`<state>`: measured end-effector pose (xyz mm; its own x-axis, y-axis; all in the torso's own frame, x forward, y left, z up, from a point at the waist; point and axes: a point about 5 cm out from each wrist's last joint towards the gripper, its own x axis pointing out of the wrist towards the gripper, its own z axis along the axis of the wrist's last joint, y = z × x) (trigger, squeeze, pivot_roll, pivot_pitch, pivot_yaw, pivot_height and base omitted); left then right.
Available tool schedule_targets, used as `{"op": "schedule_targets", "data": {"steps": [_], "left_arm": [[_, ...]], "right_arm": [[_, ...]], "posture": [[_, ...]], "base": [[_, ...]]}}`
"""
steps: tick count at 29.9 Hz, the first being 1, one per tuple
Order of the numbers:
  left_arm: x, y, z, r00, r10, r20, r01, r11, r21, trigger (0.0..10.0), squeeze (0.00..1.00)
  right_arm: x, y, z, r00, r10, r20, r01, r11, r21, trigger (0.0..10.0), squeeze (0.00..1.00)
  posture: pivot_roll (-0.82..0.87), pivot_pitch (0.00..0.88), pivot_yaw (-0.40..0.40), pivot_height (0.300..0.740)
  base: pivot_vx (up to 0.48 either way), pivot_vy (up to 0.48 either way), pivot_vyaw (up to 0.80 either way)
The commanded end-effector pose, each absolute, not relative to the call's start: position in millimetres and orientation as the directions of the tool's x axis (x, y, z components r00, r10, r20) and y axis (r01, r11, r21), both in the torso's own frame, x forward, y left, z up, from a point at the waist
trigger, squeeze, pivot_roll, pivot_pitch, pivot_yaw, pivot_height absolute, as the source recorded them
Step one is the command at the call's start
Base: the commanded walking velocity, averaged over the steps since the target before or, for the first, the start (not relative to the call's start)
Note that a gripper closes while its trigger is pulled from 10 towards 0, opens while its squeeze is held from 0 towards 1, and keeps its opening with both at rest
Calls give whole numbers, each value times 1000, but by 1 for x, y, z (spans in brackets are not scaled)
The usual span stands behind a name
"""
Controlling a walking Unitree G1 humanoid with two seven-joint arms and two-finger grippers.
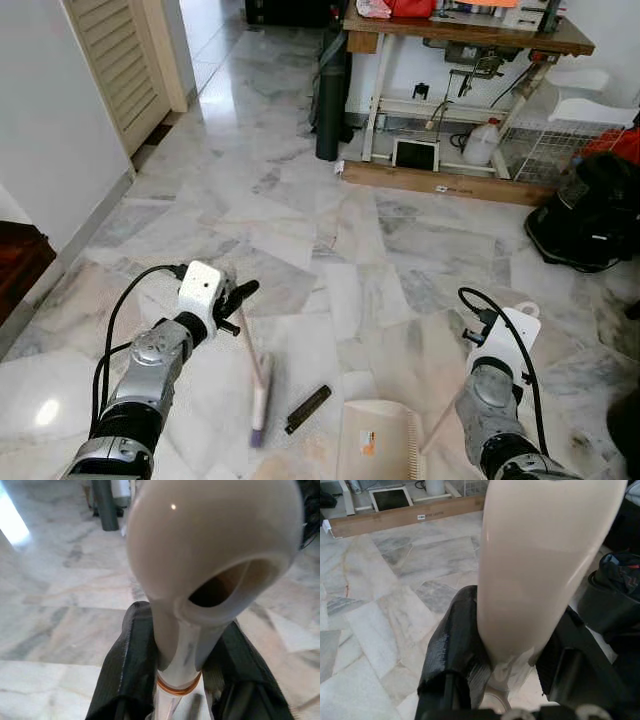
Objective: Sweep floor
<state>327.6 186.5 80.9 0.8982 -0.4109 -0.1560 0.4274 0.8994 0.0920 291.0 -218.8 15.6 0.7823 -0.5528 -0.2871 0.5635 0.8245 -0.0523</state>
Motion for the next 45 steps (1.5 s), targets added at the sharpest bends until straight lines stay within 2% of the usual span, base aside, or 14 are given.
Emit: {"op": "schedule_targets", "data": {"steps": [1,9,14,19,24,29,35,36,38,40,45], "left_arm": [[328,185,85,892,-431,-136,441,896,51,10000,0],[327,180,91,834,-532,-147,538,843,4,10000,0],[323,172,93,760,-630,-158,626,776,-81,10000,0],[321,168,99,731,-670,-128,652,742,-158,10000,0],[325,171,112,758,-652,-36,623,739,-257,10000,0],[330,177,122,797,-604,14,587,767,-259,10000,0],[340,191,144,911,-401,95,410,907,-98,10000,0],[340,191,144,911,-401,95,410,907,-98,10000,0],[342,196,146,951,-294,93,292,956,36,10000,0],[341,200,137,967,-246,61,241,967,88,10000,0],[331,202,118,974,-226,-3,222,956,193,10000,0]], "right_arm": [[288,-221,13,773,-560,-298,564,822,-83,10000,0],[288,-220,11,770,-559,-307,562,822,-88,10000,0],[287,-220,10,767,-560,-313,563,822,-91,10000,0],[287,-220,10,766,-560,-316,563,822,-91,10000,0],[287,-219,10,766,-556,-322,560,824,-92,10000,0],[287,-219,9,768,-552,-325,556,826,-91,10000,0],[288,-218,10,777,-541,-320,548,833,-79,10000,0],[288,-218,10,777,-541,-320,548,833,-79,10000,0],[290,-216,12,788,-528,-316,541,839,-55,10000,0],[291,-215,13,807,-506,-305,521,853,-37,10000,0],[289,-216,16,832,-492,-258,508,861,-6,10000,0]], "posture": [[-52,59,-69,740],[-51,59,-69,740],[-47,60,-69,740],[-47,60,-69,740],[-47,60,-69,740],[-46,57,-72,740],[-47,53,-75,740],[-47,53,-75,740],[-44,53,-77,740],[-44,53,-77,740],[-54,48,-75,740]], "base": [[0,0,0],[0,0,0],[0,0,0],[0,0,0],[0,0,0],[0,0,0],[0,0,0],[0,0,0],[0,0,0],[0,0,0],[0,0,0]]}}
